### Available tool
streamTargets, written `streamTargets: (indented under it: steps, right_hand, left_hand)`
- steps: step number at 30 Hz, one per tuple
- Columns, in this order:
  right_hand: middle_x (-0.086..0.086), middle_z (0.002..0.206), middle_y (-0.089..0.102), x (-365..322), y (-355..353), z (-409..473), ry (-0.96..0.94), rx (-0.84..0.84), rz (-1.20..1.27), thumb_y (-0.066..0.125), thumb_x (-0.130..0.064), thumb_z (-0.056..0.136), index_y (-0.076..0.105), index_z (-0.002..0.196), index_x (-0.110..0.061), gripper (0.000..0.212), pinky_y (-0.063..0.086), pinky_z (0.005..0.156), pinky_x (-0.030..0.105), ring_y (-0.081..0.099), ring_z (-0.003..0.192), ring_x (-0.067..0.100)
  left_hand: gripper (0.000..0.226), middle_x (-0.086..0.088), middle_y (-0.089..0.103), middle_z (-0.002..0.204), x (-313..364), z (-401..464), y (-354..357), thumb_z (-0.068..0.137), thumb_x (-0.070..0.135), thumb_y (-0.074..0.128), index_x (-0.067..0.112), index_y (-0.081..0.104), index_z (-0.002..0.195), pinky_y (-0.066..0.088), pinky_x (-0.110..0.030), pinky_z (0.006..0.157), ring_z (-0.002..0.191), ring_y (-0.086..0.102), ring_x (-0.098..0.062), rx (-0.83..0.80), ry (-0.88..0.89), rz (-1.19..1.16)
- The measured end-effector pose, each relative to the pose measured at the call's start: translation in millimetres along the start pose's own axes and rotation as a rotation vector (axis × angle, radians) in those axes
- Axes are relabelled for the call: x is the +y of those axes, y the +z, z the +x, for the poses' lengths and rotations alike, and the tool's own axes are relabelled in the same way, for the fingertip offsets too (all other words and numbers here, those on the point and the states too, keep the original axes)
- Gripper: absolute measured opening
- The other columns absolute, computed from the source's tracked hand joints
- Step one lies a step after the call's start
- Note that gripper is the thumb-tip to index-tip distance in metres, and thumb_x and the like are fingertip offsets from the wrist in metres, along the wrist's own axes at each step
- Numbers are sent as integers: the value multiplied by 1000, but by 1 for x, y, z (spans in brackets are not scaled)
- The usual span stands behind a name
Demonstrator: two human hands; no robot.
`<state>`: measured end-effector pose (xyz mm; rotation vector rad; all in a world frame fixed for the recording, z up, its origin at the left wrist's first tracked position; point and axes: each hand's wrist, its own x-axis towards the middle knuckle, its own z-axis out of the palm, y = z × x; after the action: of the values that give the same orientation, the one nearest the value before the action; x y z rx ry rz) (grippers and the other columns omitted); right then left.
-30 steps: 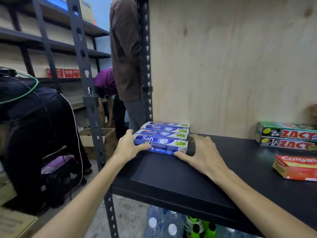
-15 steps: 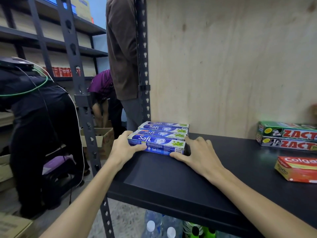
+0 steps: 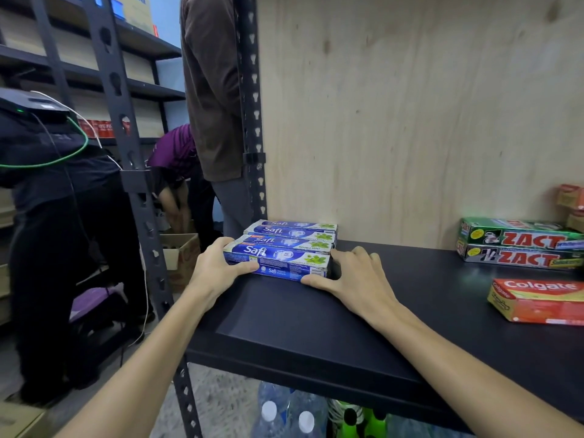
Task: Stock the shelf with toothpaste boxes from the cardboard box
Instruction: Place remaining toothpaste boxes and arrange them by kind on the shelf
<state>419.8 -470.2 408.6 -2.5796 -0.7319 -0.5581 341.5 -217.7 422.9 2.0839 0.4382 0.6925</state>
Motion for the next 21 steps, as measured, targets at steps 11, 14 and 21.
streamTargets:
  steps: [11,14,21]
  right_hand:
    - [-8,85,51,-2,-8,-4,-1,-33,-2,44,-94,70,65,122,-35,81,37,94,39,47,100,20]
    - [-7,92,58,-1,-7,-5,5,-39,4,43,-95,69,64,124,-37,82,36,96,40,47,103,19]
    - [-7,104,66,4,-7,-5,27,-60,98,50,-93,69,67,122,-40,77,34,96,39,47,107,18]
  left_hand:
    - [73,5,56,113,-1,0,2,78,28,88,15,52,140,43,-26,78,99,57,-13,-9,13,0]
    - [77,5,58,117,-1,1,2,78,27,87,14,47,143,45,-29,83,104,58,-15,-36,-5,-22]
    - [92,-1,64,124,-5,7,2,71,31,92,13,40,144,54,-37,92,110,63,-18,-117,-63,-68]
